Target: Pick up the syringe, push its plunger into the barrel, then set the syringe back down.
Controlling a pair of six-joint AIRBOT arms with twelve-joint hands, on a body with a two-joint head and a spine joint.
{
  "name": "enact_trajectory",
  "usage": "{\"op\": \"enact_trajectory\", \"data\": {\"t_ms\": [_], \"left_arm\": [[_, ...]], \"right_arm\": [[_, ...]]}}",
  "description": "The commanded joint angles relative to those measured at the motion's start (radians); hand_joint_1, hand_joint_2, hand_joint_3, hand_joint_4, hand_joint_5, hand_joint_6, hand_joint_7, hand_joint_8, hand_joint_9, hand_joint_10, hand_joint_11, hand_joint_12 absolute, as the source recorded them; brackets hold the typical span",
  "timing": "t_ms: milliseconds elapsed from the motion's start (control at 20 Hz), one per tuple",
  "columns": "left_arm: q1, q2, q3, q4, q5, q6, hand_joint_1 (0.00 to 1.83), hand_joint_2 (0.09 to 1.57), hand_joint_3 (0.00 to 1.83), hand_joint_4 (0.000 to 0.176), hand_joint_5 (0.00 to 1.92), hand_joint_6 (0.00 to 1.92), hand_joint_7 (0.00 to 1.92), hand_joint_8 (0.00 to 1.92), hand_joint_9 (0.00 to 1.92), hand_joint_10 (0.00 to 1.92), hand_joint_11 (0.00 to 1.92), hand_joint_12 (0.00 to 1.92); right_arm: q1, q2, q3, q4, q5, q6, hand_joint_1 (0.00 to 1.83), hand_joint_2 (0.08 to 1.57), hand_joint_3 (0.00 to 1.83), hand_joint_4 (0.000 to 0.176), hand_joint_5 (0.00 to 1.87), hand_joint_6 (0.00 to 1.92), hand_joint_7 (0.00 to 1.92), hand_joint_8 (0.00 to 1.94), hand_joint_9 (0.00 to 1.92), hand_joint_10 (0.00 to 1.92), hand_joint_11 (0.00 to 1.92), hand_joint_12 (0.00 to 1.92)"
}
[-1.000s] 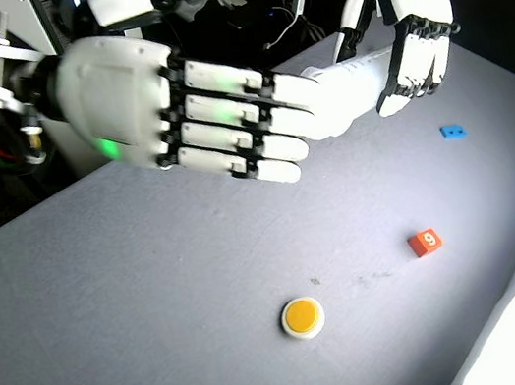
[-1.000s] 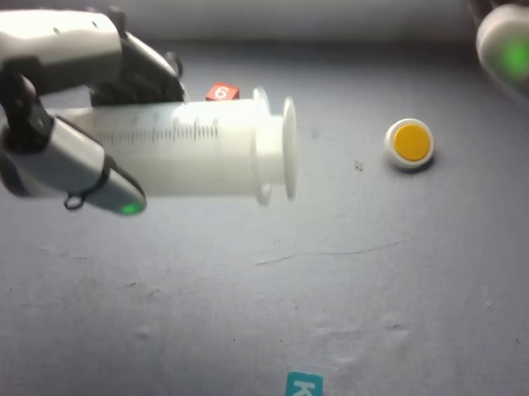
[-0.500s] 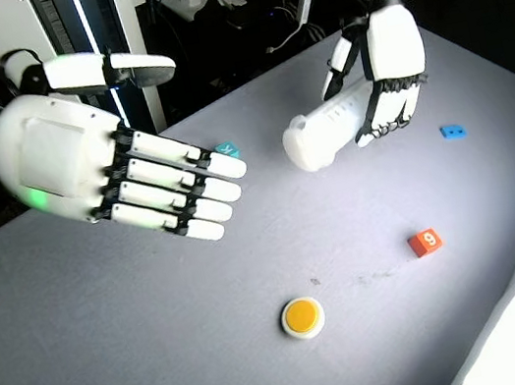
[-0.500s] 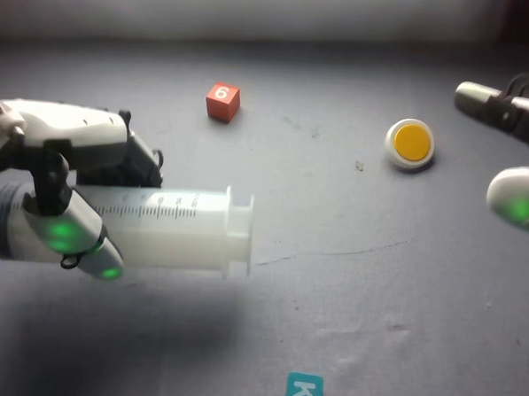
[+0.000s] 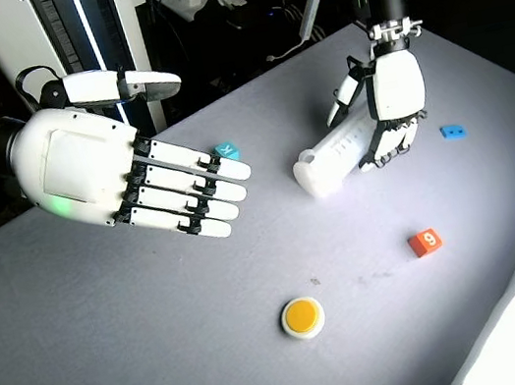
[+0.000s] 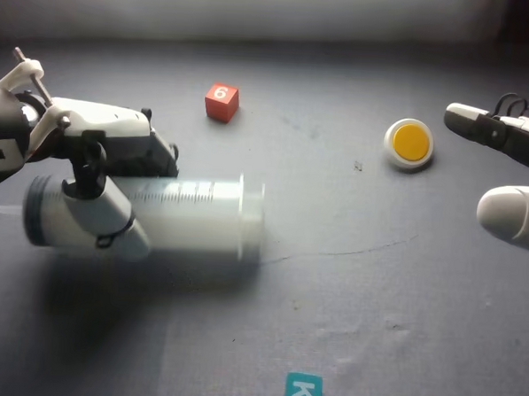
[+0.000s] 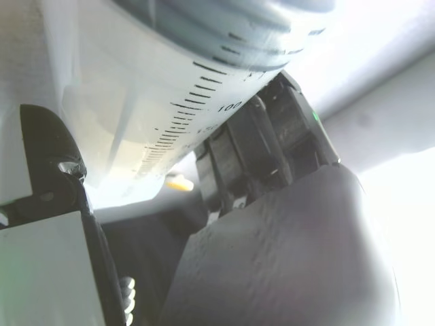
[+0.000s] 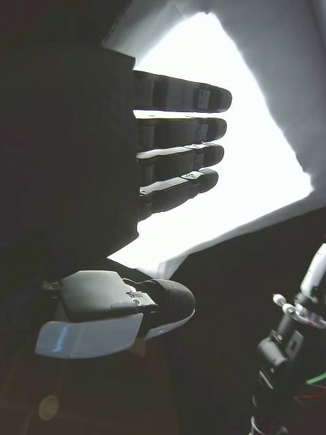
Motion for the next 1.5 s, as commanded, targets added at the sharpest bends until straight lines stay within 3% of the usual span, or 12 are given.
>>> {"op": "enact_trajectory", "data": {"t_ms": [0,50,200,300,550,1100,1150,1250,1300,1350,1400,1450], "left_arm": [[-0.012,-0.003,0.006,0.004,-0.052,-0.005,0.82,1.15,0.0,0.0,0.38,0.09,0.51,0.06,0.47,0.21,0.03,1.26],[-0.009,-0.005,0.01,-0.003,-0.049,-0.006,0.75,1.09,0.0,0.0,0.32,0.02,0.43,0.01,0.4,0.1,0.0,1.15],[-0.008,-0.005,0.008,-0.014,-0.04,-0.006,0.47,0.82,0.0,0.0,0.01,0.0,0.02,0.0,0.02,0.0,0.0,0.33],[-0.008,0.002,0.0,-0.014,-0.042,-0.006,0.51,0.73,0.0,0.0,0.0,0.0,0.0,0.0,0.0,0.0,0.0,0.08],[-0.038,0.042,-0.041,0.004,-0.087,-0.006,0.47,0.74,0.0,0.0,0.0,0.0,0.0,0.0,0.0,0.0,0.0,0.13],[-0.075,0.283,-0.109,0.371,-0.848,0.011,0.33,0.77,0.0,0.0,0.0,0.0,0.01,0.0,0.02,0.01,0.06,0.04],[-0.077,0.299,-0.113,0.389,-0.884,0.011,0.34,0.81,0.0,0.0,0.01,0.0,0.06,0.0,0.08,0.0,0.01,0.41],[-0.081,0.345,-0.117,0.449,-0.998,0.011,0.22,0.95,0.02,0.0,0.16,0.03,0.25,0.03,0.24,0.03,0.0,0.73],[-0.088,0.369,-0.124,0.46,-1.039,0.013,0.16,1.06,0.02,0.0,0.46,0.55,0.53,0.74,0.42,0.87,0.1,1.4],[-0.101,0.383,-0.125,0.484,-1.073,0.013,0.13,1.09,0.01,0.0,0.58,1.23,0.67,1.55,0.56,1.69,0.39,1.82],[-0.126,0.392,-0.123,0.52,-1.107,0.013,0.13,1.11,0.01,0.0,1.12,1.78,1.2,1.85,1.14,1.87,0.97,1.9],[-0.134,0.404,-0.123,0.531,-1.148,0.013,0.15,1.09,0.0,0.0,1.45,1.89,1.53,1.91,1.53,1.91,1.44,1.92]], "right_arm": [[0.007,0.001,0.001,-0.002,0.12,0.001,0.0,1.13,0.0,0.0,0.0,0.0,0.0,0.0,0.0,0.0,0.0,0.0],[0.006,0.0,0.001,-0.002,0.12,-0.001,0.0,1.13,0.0,0.0,0.0,0.0,0.0,0.0,0.0,0.0,0.0,0.0],[0.005,0.0,0.001,-0.002,0.122,-0.001,0.0,1.13,0.0,0.0,0.0,0.0,0.0,0.0,0.0,0.0,0.0,0.0],[0.003,0.0,0.001,-0.002,0.124,-0.001,0.0,1.12,0.0,0.0,0.0,0.0,0.0,0.0,0.0,0.0,0.0,0.0],[0.0,0.0,0.001,-0.002,0.124,-0.002,0.0,1.12,0.0,0.0,0.0,0.0,0.0,0.0,0.0,0.0,0.0,0.0],[-0.037,0.027,0.006,-0.059,0.117,0.003,0.0,1.12,0.0,0.0,0.0,0.0,0.0,0.0,0.0,0.0,0.0,0.0],[-0.038,0.027,0.008,-0.065,0.117,0.001,0.0,1.13,0.0,0.0,0.0,0.0,0.0,0.0,0.0,0.0,0.0,0.0],[-0.039,0.028,0.008,-0.086,0.113,0.0,0.0,1.13,0.0,0.0,0.03,0.01,0.05,0.02,0.03,0.01,0.01,0.0],[-0.04,0.029,0.008,-0.101,0.115,-0.011,0.0,1.14,0.0,0.0,0.38,0.06,0.57,0.0,0.45,0.18,0.02,0.84],[-0.041,0.029,0.008,-0.104,0.122,-0.029,0.0,1.14,0.0,0.0,0.7,0.17,0.92,0.11,0.68,0.57,0.14,1.36],[-0.043,0.029,0.01,-0.104,0.132,-0.047,0.01,1.1,0.0,0.0,0.96,1.57,1.04,1.58,0.94,1.65,0.8,1.81],[-0.043,0.03,0.011,-0.103,0.14,-0.071,0.0,1.07,0.0,0.0,1.18,1.85,1.2,1.87,1.25,1.87,1.39,1.9]]}}
